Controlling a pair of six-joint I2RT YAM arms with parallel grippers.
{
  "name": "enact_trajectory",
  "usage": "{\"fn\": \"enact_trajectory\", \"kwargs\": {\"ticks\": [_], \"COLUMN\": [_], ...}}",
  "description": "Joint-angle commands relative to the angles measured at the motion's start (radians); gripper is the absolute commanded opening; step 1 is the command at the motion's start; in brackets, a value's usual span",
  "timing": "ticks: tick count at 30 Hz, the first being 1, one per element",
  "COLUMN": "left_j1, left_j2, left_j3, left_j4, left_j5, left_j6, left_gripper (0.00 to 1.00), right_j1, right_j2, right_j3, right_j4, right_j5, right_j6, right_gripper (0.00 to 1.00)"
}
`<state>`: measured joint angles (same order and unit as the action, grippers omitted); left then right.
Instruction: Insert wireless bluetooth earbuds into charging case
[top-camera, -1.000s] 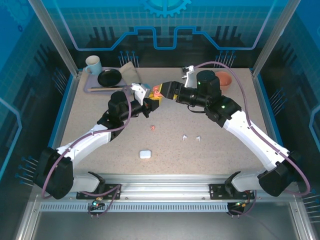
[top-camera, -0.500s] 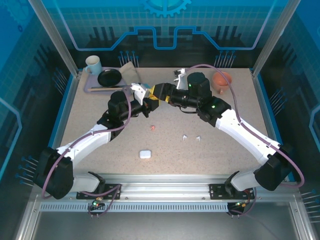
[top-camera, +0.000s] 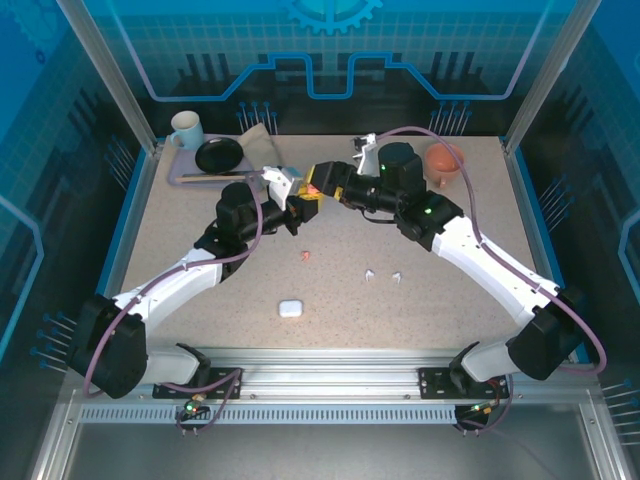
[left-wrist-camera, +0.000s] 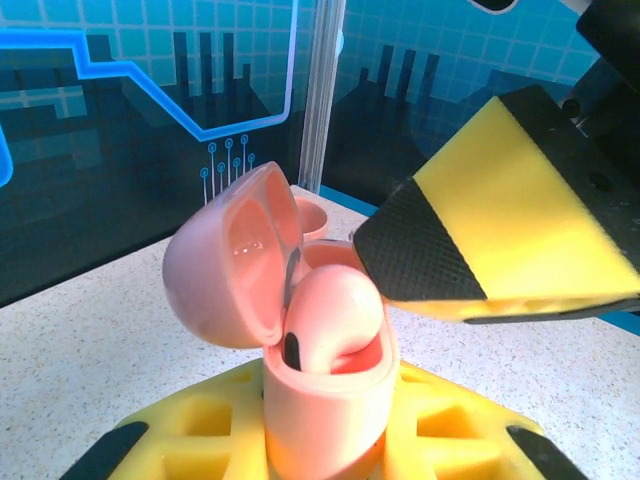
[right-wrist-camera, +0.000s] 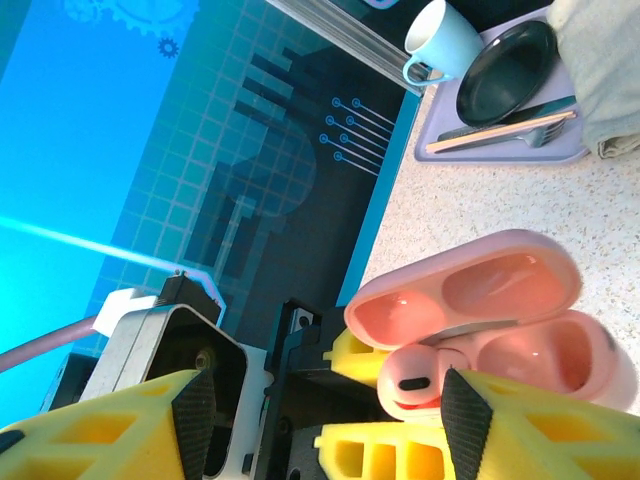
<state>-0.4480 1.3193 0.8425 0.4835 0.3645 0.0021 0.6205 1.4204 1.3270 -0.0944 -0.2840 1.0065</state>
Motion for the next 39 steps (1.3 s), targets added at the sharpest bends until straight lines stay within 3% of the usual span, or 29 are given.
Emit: {"fn": "enact_trajectory", "kwargs": {"ticks": [1, 9, 14, 19, 26, 39], "left_j1": [-0.002, -0.001, 0.015, 0.032, 0.054, 0.111], "left_j2": [-0.009, -0.022, -0.061, -0.119, -0.199, -0.249], "left_j3": [0.023, -0.007, -0.055, -0.106, -0.161, -0.188], "left_j4": [0.040, 0.072, 0.103, 0.126, 0.148, 0.197], "left_j5": [0.026, -0.041, -0.093, -0.137, -0.248, -0.310], "left_j6": [0.010, 0.015, 0.015, 0.018, 0.012, -0.020], "left_gripper": [0.00, 0.00, 0.00, 0.00, 0.00, 0.00], "right_j1": [-0.012, -0.025, -0.048, -0.044, 0.039, 0.215], "right_j2": [-0.022, -0.177, -0.309, -0.303, -0.033, 0.659], "right_j3": [-0.021, -0.080, -0.144, -0.189, -0.124, 0.480], "right_j4": [0.032, -0.037, -0.232, -0.414, -0.543, -0.916], "right_j5": [-0.001, 0.070, 0.195, 0.267, 0.354, 0.538], "right_j6": [0.007, -0.013, -0.065, -0.097, -0.134, 0.035], "right_gripper": [0.65, 0.65, 0.65, 0.65, 0.63, 0.62]}}
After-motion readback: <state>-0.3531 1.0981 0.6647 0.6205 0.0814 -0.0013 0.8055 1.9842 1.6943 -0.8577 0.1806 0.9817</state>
